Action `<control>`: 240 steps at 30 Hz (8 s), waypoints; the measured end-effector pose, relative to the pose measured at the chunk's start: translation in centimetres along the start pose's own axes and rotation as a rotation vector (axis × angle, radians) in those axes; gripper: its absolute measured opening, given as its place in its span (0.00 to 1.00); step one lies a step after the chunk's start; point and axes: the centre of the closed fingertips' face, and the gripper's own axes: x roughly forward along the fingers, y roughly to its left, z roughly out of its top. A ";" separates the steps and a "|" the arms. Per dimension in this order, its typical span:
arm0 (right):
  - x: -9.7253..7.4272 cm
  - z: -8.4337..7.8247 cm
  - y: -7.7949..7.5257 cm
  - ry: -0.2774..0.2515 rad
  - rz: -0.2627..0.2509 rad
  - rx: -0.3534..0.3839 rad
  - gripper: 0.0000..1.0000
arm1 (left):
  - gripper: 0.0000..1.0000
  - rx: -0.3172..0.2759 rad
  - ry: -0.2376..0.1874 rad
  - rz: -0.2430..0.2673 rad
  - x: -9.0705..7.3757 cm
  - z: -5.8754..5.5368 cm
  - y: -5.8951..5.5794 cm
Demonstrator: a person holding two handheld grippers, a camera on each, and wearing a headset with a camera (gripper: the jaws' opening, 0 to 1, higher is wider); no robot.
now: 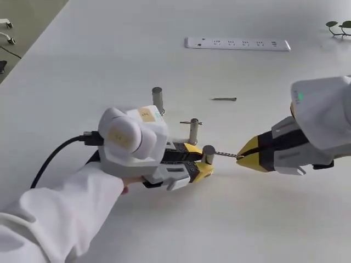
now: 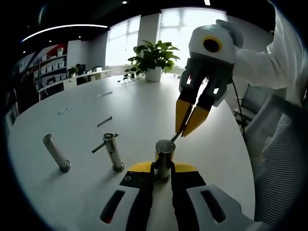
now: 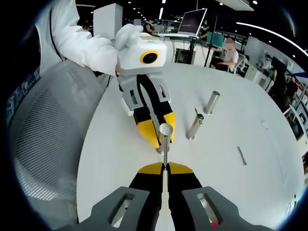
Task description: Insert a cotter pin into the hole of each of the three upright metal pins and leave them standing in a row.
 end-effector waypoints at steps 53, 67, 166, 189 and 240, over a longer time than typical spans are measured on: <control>1.6 2.2 -0.1 0.004 0.016 -0.081 0.00 | 0.12 -0.043 -0.017 -0.005 0.2 0.0 -0.2; 1.5 2.2 0.0 -0.007 0.008 -0.080 0.08 | 0.16 -0.068 -0.031 0.007 0.1 -0.2 -0.1; 2.3 0.5 -5.7 -0.222 0.019 0.154 0.09 | 0.99 -0.210 0.048 0.117 -10.9 -3.5 -1.8; -0.2 2.0 -5.8 -0.275 -0.061 0.157 0.26 | 0.99 -0.234 0.025 0.075 -10.9 -2.4 -2.7; -10.4 -2.8 2.1 -0.461 -0.316 0.536 0.37 | 0.96 -0.364 -0.116 0.069 -12.9 -0.9 -2.7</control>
